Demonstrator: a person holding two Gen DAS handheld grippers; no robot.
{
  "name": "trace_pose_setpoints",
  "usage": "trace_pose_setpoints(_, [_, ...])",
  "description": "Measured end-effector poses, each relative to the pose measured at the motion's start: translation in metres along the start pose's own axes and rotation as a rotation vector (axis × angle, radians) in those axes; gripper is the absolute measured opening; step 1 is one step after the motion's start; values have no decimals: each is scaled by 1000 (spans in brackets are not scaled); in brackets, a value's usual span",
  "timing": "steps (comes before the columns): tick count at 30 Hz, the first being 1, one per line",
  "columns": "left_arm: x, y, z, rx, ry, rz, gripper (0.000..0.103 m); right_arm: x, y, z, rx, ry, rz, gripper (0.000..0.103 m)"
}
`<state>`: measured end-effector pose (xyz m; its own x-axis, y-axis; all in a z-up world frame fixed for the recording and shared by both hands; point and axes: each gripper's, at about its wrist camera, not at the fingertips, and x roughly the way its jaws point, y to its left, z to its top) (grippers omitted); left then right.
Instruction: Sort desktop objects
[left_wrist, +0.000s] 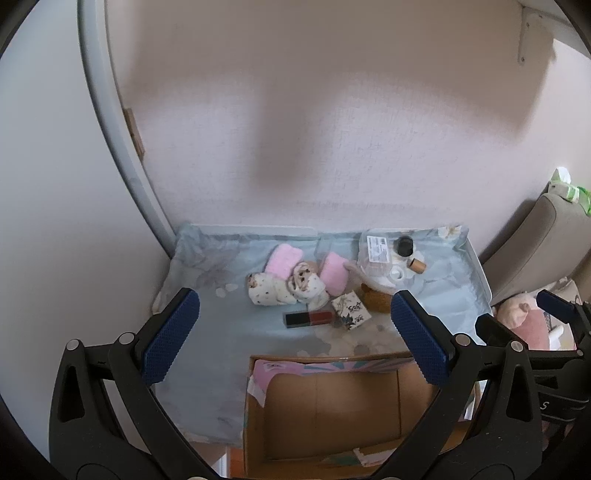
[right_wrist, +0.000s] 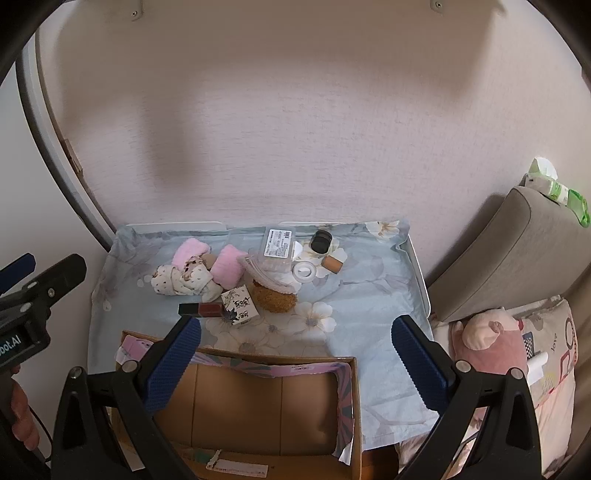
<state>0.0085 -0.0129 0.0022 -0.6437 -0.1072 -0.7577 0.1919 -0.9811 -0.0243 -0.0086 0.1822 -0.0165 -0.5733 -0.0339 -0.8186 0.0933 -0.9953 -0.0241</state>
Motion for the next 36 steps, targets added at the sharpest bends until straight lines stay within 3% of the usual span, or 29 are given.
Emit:
trace_pose_setpoints(15, [3, 9, 5, -60, -11, -14, 103, 9, -3, 3, 11, 8, 42, 103])
trace_pose_setpoints(23, [28, 56, 8, -82, 49, 16, 103, 23, -21, 10, 27, 24, 63, 103])
trace_pose_setpoints(30, [74, 61, 7, 29, 105, -80, 103, 50, -40, 36, 29, 19, 114, 103])
trace_pose_setpoints(36, [153, 31, 11, 216, 155, -201, 97, 120, -31, 58, -25, 72, 166, 103])
